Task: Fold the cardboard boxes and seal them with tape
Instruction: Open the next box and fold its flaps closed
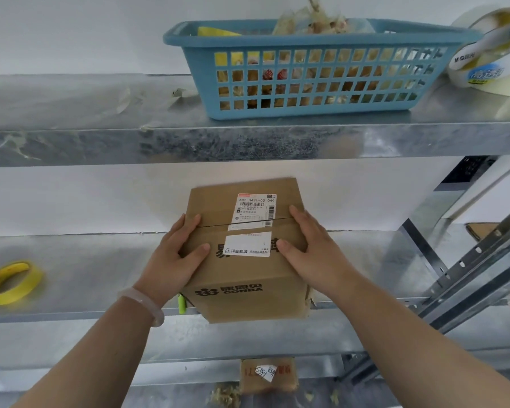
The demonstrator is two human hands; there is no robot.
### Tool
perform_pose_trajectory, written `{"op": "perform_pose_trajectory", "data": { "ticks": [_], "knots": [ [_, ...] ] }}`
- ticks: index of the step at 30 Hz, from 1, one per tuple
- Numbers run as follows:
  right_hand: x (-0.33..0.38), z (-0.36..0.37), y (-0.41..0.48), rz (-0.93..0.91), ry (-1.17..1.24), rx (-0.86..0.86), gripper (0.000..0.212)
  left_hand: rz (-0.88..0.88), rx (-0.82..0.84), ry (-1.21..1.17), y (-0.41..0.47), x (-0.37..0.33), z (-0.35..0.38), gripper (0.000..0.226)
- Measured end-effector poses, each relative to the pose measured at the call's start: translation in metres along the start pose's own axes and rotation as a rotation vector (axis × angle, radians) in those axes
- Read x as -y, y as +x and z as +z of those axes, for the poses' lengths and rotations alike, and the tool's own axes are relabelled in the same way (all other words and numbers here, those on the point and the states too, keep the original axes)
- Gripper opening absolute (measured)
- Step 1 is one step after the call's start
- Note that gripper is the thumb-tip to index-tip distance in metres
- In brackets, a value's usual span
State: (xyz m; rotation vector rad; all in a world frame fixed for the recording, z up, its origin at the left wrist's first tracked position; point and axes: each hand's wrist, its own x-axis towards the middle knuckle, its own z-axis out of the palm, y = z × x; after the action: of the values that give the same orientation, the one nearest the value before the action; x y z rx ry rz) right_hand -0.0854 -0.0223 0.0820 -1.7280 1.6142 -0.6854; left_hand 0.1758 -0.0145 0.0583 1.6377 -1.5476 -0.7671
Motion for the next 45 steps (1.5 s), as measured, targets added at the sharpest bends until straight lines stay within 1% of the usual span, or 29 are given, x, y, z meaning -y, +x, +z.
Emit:
{"op": "perform_pose_trajectory", "data": {
  "ticks": [7, 15, 22, 25, 30, 34, 37, 40, 45],
  "knots": [
    [-0.009, 0.004, 0.001, 0.035, 0.082, -0.009, 0.071, -0.005, 0.044, 0.054, 0.009, -0.005, 0.000, 0.059],
    [-0.027, -0.020, -0.003, 0.103, 0.023, -0.075, 0.069, 0.039, 0.100, 0.106, 0.006, -0.022, 0.034, 0.062],
    [-0.038, -0.016, -0.019, 0.137, 0.059, -0.092, 0.068, 0.009, 0.135, 0.112, -0.018, -0.025, 0.047, 0.065],
    [-0.035, -0.009, -0.023, 0.113, 0.045, -0.093, 0.069, -0.008, 0.108, 0.120, -0.025, -0.022, 0.043, 0.064],
    [-0.023, -0.005, -0.020, 0.085, 0.080, -0.070, 0.068, -0.030, 0.007, 0.165, -0.029, -0.026, 0.023, 0.061],
    [-0.025, -0.017, -0.014, 0.108, 0.147, -0.060, 0.065, -0.029, 0.008, 0.212, -0.024, -0.044, 0.023, 0.061],
    [-0.035, -0.032, -0.013, 0.148, 0.179, -0.072, 0.064, -0.005, 0.055, 0.253, -0.019, -0.058, 0.035, 0.062],
    [-0.046, -0.046, -0.015, 0.177, 0.178, -0.082, 0.064, 0.007, 0.121, 0.243, -0.013, -0.067, 0.050, 0.063],
    [-0.059, -0.056, -0.020, 0.201, 0.134, -0.119, 0.064, 0.003, 0.217, 0.147, -0.009, -0.058, 0.076, 0.066]
  ]
}}
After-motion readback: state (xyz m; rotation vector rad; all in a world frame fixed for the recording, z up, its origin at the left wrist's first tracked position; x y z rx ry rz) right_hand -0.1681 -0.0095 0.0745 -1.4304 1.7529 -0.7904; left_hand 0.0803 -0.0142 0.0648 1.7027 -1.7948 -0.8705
